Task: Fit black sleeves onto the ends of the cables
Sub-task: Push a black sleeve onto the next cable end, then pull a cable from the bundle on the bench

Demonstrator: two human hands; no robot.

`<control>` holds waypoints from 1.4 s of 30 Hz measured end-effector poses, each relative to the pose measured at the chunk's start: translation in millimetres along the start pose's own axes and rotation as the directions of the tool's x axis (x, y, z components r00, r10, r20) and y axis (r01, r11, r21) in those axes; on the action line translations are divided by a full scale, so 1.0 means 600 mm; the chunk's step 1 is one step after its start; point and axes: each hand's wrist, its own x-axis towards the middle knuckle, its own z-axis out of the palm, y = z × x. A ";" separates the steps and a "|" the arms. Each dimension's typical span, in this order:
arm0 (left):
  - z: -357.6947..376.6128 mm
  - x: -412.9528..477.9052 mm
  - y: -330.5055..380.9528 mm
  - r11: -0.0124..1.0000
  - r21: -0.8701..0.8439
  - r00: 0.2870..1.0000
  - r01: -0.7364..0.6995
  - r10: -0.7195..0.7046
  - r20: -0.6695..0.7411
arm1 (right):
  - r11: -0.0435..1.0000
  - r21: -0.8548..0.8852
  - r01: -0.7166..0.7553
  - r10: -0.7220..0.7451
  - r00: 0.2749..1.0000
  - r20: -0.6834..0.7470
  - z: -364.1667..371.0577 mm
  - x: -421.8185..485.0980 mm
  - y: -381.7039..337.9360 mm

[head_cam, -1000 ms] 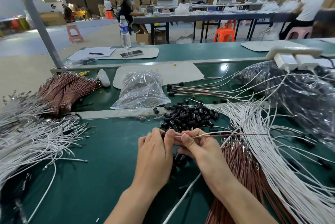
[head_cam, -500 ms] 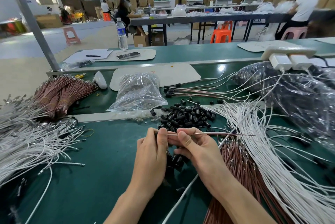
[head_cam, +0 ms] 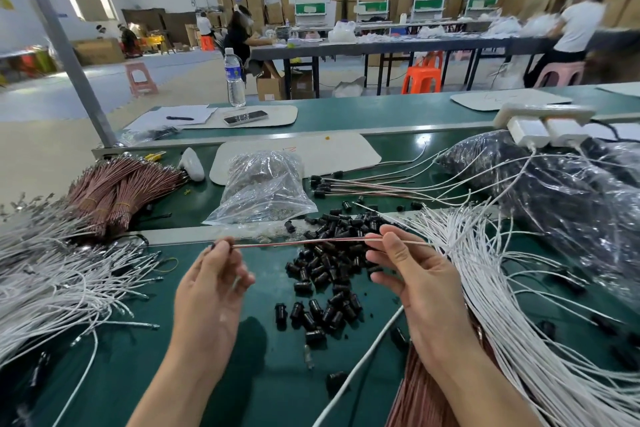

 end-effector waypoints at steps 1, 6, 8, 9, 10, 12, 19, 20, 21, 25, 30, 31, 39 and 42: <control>-0.002 0.003 0.011 1.000 -0.023 1.000 0.006 -0.006 0.007 | 0.999 -0.029 0.021 -0.020 1.000 0.021 0.001 0.002 -0.008; 0.049 0.042 0.047 0.998 -0.064 1.000 0.029 -0.028 0.015 | 0.966 -0.196 0.168 -0.139 0.978 0.157 0.020 0.043 -0.081; 0.096 0.071 0.056 0.999 -0.027 0.999 0.029 -0.028 0.040 | 0.950 -0.227 0.213 -0.177 0.970 0.167 0.022 0.096 -0.124; 0.121 0.090 0.058 1.000 0.001 0.998 0.031 -0.031 0.056 | 0.949 -0.242 0.203 -0.169 0.973 0.156 0.019 0.131 -0.143; 0.148 0.110 0.059 0.999 0.032 0.996 0.037 -0.039 0.077 | 0.949 -0.267 0.167 -0.134 0.981 0.137 0.015 0.168 -0.161; 0.199 0.148 0.059 0.990 0.123 0.989 0.074 -0.089 0.119 | 0.941 -0.338 0.001 0.030 0.996 0.086 0.001 0.228 -0.184; 0.200 0.193 0.005 0.792 0.591 0.965 0.155 -0.249 0.082 | 0.860 -0.438 -0.261 0.278 0.960 -0.026 -0.093 0.230 -0.128; 0.192 0.188 0.000 0.760 0.641 0.965 0.112 -0.237 0.113 | 0.869 -0.433 -0.238 0.252 0.967 -0.025 -0.099 0.224 -0.122; 0.185 0.180 -0.004 0.725 0.684 0.956 0.084 -0.251 0.149 | 0.871 -0.442 -0.216 0.223 0.974 -0.035 -0.101 0.217 -0.119; 0.184 0.119 -0.015 0.493 0.869 0.796 -0.052 -0.505 0.334 | 0.864 -0.481 -0.149 0.123 0.989 -0.085 -0.097 0.191 -0.108; 0.225 0.027 -0.032 0.185 0.874 0.537 -0.450 -0.726 0.430 | 0.877 -0.468 -0.113 0.070 0.992 -0.108 -0.075 0.154 -0.099; 0.233 0.010 -0.038 0.118 0.848 0.520 -0.517 -0.744 0.420 | 0.882 -0.460 -0.108 0.061 0.991 -0.116 -0.074 0.147 -0.096; 0.273 -0.066 -0.074 -0.231 0.658 0.603 -0.717 -0.680 0.418 | 0.880 -0.465 -0.093 0.029 0.989 -0.142 -0.085 0.090 -0.083; 0.279 -0.077 -0.083 -0.224 0.639 0.597 -0.736 -0.660 0.456 | 0.877 -0.470 -0.095 0.027 0.988 -0.151 -0.090 0.075 -0.076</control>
